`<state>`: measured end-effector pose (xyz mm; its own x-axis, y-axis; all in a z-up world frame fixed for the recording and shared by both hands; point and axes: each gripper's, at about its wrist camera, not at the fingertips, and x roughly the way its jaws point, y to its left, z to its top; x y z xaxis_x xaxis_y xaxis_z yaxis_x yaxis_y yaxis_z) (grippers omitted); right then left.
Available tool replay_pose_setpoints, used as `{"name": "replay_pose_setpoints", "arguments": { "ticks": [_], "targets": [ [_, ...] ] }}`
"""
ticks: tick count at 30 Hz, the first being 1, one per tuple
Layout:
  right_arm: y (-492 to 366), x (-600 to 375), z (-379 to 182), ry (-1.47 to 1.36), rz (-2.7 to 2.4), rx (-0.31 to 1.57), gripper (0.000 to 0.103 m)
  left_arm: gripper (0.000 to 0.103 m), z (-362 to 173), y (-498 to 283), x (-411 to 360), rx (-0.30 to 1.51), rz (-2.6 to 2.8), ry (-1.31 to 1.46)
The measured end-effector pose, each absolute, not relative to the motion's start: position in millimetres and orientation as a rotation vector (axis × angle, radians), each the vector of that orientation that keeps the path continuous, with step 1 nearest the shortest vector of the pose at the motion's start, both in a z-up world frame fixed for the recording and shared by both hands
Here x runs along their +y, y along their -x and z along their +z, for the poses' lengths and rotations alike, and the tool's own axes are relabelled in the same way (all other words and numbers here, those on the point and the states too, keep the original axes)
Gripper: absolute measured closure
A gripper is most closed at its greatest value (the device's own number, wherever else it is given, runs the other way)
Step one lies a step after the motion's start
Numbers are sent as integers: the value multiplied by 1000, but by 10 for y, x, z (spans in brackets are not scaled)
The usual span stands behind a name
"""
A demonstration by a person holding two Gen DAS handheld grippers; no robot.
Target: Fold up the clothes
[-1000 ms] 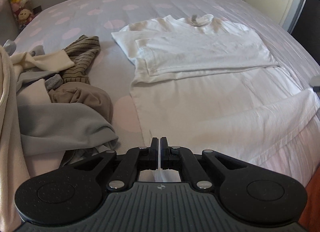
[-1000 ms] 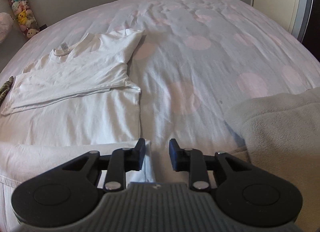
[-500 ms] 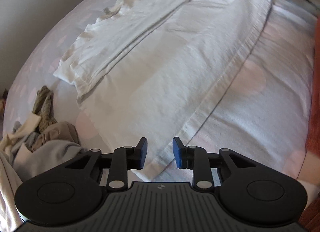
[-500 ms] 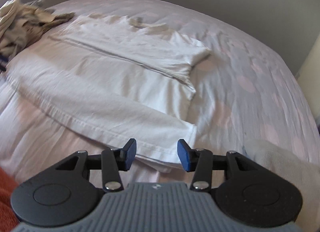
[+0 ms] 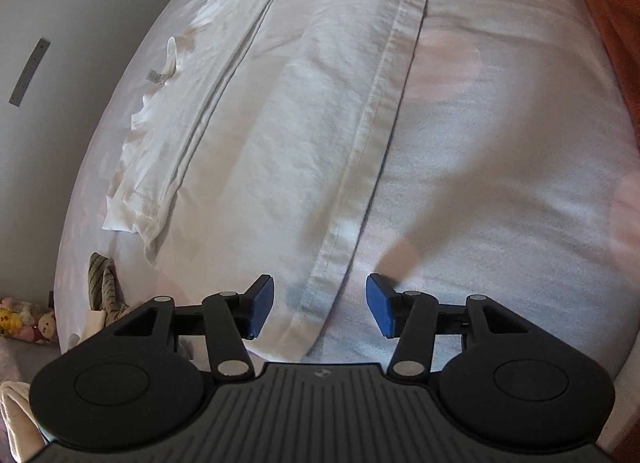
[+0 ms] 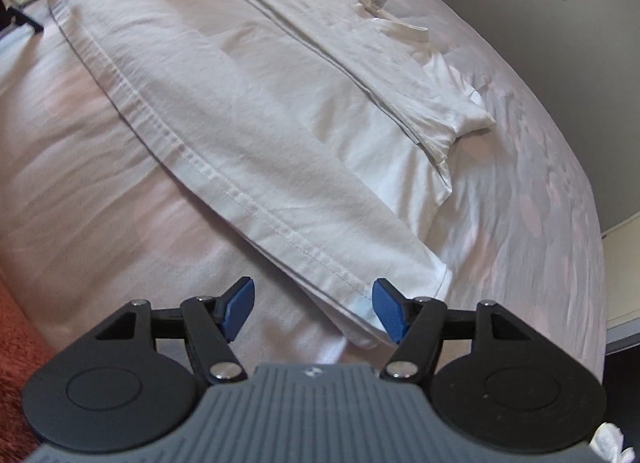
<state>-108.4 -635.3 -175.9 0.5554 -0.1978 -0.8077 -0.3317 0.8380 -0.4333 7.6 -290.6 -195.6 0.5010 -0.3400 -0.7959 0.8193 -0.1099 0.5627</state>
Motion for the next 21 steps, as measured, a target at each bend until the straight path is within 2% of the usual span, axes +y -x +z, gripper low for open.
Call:
{"name": "replay_pose_setpoints", "arguments": {
  "ticks": [2,8,10,12,14,21],
  "targets": [
    [1099,-6299,-1821,661,89,990,40,57,-2001,-70,-2884,437,-1011,-1396],
    [1188,-6247,-1895,750,87,934,44,70,-2195,46,-2843,312,-993,-1545],
    [1200,-6255,-1885,762,79,906,52,78,-2215,30,-2864,315,-981,-1543],
    [1209,-6265,-1867,781,65,874,56,93,-2190,-19,-2893,368,-979,-1507],
    [1228,-6278,-1856,804,72,870,57,98,-2152,-45,-2895,386,-979,-1477],
    [1298,-6309,-1874,870,57,844,61,102,-1816,-191,-2880,363,-903,-1260]
  ]
}}
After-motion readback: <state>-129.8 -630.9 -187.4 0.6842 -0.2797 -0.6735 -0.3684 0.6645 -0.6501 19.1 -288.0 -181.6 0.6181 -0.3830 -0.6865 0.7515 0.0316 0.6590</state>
